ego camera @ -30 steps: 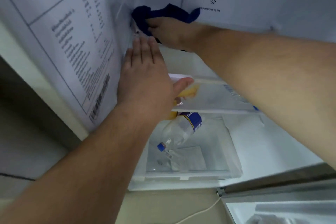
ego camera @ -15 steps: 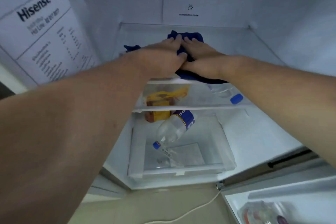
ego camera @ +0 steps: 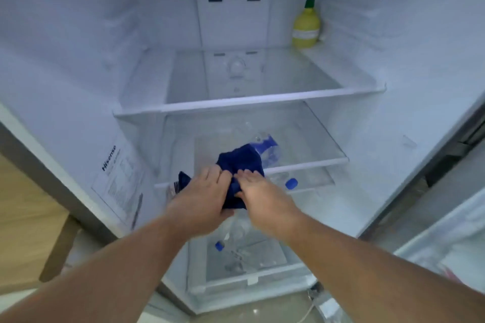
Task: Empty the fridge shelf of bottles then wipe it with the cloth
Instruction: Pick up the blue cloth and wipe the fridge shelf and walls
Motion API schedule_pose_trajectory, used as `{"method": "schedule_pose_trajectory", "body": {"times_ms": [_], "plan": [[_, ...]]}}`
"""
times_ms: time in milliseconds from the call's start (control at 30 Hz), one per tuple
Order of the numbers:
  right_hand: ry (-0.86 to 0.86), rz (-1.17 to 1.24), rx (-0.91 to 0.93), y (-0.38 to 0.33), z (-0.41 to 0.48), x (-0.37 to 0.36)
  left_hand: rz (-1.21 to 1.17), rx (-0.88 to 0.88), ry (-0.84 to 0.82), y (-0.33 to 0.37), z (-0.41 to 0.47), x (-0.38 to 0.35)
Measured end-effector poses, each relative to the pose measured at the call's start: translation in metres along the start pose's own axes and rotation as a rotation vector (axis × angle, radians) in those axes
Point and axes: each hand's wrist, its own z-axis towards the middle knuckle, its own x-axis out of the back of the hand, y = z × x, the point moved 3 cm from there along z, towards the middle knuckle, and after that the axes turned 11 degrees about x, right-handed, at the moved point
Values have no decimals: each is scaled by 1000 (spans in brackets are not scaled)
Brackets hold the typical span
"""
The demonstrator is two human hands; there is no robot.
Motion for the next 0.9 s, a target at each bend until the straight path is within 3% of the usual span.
{"method": "schedule_pose_trajectory", "body": {"times_ms": [133,300,433,533,733,833,900], "plan": [[-112,186,-114,-41,-68,12,-22,-6,-37,28,-60,16],[-21,407,-163,-115,-126,18,-111,97,-142,39,-155,62],[64,459,-55,-203,-138,51,-201,204,-73,-1,-227,112],[100,470,76,-266,-113,93,-210,260,98,-49,-260,156],[213,258,355,-344,-2,159,-101,365,435,-161,-253,239],[133,164,356,-359,53,151,-118,422,435,-211,-235,231],[27,115,322,-356,77,116,-125,436,305,-236,-229,201]]}}
